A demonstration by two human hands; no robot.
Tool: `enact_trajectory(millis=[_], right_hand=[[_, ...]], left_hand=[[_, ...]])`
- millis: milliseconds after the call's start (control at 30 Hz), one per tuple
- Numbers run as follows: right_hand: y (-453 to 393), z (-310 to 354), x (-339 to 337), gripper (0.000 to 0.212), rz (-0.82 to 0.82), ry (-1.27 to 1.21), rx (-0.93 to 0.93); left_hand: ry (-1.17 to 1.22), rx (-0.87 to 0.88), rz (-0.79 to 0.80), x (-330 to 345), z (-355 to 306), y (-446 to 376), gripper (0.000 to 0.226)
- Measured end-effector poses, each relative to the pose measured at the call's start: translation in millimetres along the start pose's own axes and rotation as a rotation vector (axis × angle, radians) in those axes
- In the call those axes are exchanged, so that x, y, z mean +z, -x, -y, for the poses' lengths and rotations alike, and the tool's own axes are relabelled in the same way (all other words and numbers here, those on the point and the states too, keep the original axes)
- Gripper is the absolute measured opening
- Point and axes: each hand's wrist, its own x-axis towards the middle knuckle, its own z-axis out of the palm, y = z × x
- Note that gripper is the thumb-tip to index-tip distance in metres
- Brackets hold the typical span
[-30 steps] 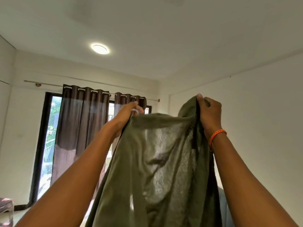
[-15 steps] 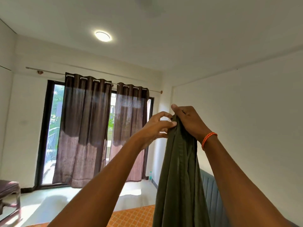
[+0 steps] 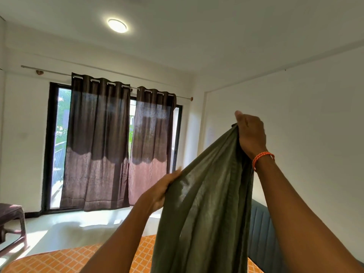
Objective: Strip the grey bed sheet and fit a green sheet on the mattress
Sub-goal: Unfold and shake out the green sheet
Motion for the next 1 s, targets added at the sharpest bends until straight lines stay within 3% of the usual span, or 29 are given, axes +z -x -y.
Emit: enact_trajectory(millis=[100, 200, 300, 400, 467, 633, 767, 867, 1000], right_hand=[[-11.3, -16.4, -21.9, 0.056, -0.174, -0.004, 0.066], [-17.4, -36.4, -28.1, 0.053, -0.191, -0.1, 0.127], [-15.0, -51.3, -21.1, 0.052, -0.124, -0.129, 0.164], [-11.7, -53.4, -16.1, 0.048, -0.075, -0.203, 0.187], [-9.1, -50.1, -10.9, 0.035, -0.011, -0.245, 0.207], [3.5, -25.5, 10.8, 0.005, 0.275, -0.389, 0.098], [18.4, 14.4, 38.3, 0.019, 0.534, -0.465, -0.027], [28.9, 33.1, 58.0, 0.033, 0.688, -0.467, -0.008], [35.7, 37.5, 61.9, 0.029, 0.632, -0.709, 0.113]], left_hand=[[-0.067, -0.133, -0.158, -44.4, 66.1, 13.8, 0.048], [-0.278, -0.203, -0.183, -72.8, 92.0, 23.5, 0.034], [-0.427, -0.031, -0.244, -74.5, 59.5, 15.7, 0.041], [-0.399, 0.159, -0.336, -61.8, 4.5, -3.6, 0.032], [-0.442, 0.294, -0.356, -53.2, -31.1, -17.3, 0.024], [-0.489, 0.494, -0.346, -23.5, -105.5, -33.4, 0.033], [-0.477, 0.557, -0.224, 21.7, -138.2, -29.9, 0.014], [-0.376, 0.59, -0.13, 47.3, -148.5, -24.7, 0.011], [-0.247, 0.545, -0.144, 41.7, -147.8, -17.1, 0.006]])
